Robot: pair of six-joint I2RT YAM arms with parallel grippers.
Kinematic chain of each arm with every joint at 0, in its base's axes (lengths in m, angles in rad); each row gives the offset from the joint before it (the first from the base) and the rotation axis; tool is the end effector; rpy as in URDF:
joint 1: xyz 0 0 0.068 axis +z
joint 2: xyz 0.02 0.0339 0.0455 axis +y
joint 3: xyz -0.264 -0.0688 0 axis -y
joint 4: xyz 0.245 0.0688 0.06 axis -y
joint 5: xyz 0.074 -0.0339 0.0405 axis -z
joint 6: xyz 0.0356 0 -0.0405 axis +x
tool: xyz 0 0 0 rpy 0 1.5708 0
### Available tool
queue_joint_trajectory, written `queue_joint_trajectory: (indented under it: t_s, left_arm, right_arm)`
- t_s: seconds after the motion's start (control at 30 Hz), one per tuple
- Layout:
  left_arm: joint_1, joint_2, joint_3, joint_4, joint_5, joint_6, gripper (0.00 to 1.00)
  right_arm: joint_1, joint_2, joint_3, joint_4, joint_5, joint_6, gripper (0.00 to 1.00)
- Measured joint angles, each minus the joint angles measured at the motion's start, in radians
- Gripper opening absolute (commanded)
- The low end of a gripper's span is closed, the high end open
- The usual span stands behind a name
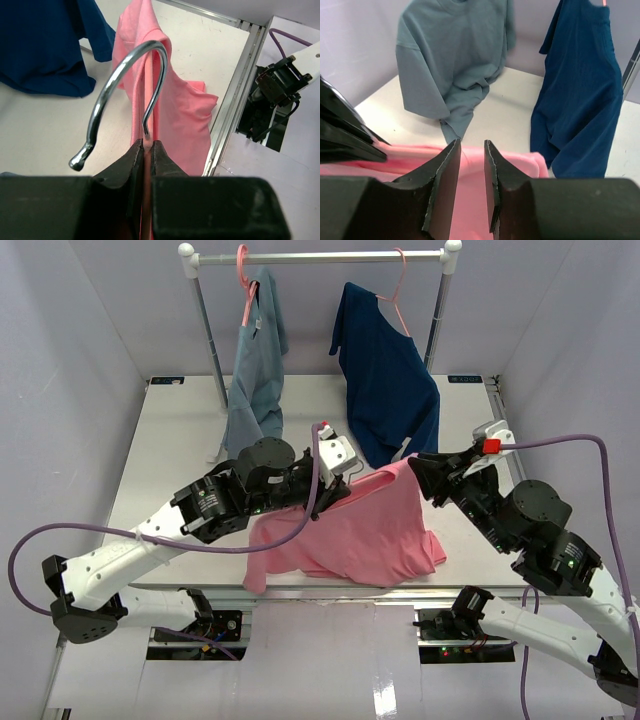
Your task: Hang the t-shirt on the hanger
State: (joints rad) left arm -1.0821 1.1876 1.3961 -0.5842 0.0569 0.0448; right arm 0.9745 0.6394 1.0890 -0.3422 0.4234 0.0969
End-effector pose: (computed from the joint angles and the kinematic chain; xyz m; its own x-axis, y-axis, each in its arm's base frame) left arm 0.1158 -0.2221 0.4276 -0.1315 0.3426 -0.9303 0.9132 0.4071 0.0208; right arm 0.0731 0.0816 0.4430 0.0091 0.1705 -0.9853 -0.5283 0.8374 0.1400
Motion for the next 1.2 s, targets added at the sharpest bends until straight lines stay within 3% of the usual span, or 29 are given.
queue_joint_trajectory:
  t_s: [0.4,0.73,1.0,1.13,1.2]
  left_arm:
    - [0.000,-0.140,-0.012,-0.084,0.037,0.040,0.00]
    - [0.000,-0.254,0.077,-0.249,0.122,0.082,0.00]
    - [0.000,-0.304,0.111,-0.290,0.208,0.100,0.00]
    - [0.000,-0.305,0.111,-0.292,0.229,0.105,0.00]
    - [0.000,-0.300,0.111,-0.292,0.236,0.105,0.00]
  right_arm:
    - [0.000,-0.063,-0.084,-0.040,-0.045,-0.069,0.36]
    - [0.000,-0.290,-0.090,-0.115,-0.298,-0.168,0.22]
    - [0.000,-0.219,-0.086,-0.179,-0.434,-0.209,0.28]
    - [0.000,-0.169,-0.102,-0.182,-0.468,-0.213,0.27]
    - [0.000,-0.158,-0.116,-0.178,-0.474,-0.213,0.21]
